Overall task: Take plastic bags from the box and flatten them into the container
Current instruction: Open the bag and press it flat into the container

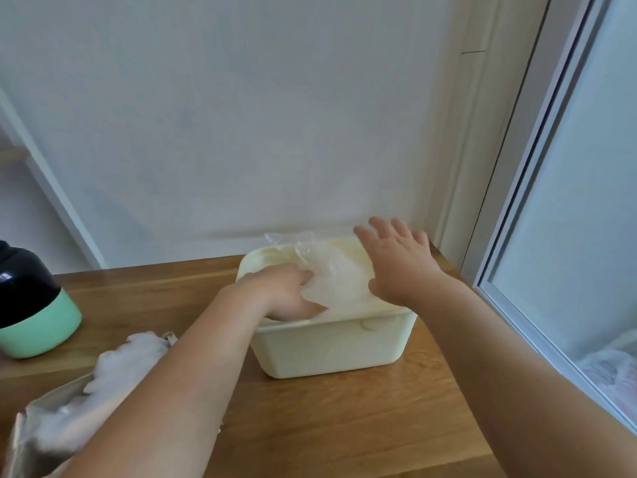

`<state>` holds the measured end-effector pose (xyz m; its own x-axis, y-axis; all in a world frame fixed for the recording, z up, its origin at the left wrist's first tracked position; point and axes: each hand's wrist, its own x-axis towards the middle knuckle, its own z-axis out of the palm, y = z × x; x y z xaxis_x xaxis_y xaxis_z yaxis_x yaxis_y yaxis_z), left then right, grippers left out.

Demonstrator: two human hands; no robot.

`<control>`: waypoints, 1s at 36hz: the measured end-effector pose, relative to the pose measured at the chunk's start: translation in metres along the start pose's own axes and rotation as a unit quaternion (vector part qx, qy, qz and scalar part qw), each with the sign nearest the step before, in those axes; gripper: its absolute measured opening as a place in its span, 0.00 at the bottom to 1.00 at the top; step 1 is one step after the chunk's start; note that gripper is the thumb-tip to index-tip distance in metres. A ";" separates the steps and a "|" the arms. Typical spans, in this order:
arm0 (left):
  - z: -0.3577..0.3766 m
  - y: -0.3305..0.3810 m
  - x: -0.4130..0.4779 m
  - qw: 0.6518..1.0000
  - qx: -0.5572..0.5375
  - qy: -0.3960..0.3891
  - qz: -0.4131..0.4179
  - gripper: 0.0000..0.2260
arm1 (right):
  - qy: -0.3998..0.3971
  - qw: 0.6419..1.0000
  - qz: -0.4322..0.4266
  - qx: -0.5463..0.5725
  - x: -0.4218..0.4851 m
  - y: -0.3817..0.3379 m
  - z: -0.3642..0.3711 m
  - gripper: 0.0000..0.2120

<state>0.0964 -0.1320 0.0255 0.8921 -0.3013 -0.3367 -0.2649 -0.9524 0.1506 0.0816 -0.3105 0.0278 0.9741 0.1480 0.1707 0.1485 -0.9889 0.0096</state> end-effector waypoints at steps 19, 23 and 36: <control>0.010 -0.019 0.019 0.987 -0.132 0.087 0.012 0.15 | -0.299 0.947 0.022 0.111 0.024 -0.004 0.029 0.32; 0.006 -0.021 0.007 0.930 -0.179 0.320 0.030 0.14 | -0.293 0.948 0.024 0.120 0.022 -0.005 0.028 0.35; 0.009 -0.005 0.026 0.995 0.078 -0.001 0.064 0.26 | -0.327 0.938 0.011 0.113 0.023 -0.003 0.025 0.41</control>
<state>0.1174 -0.1359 0.0079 0.8467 -0.4198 -0.3268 -0.4294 -0.9019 0.0461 0.1076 -0.3041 0.0071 0.8627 0.1781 -0.4734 0.0867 -0.9742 -0.2085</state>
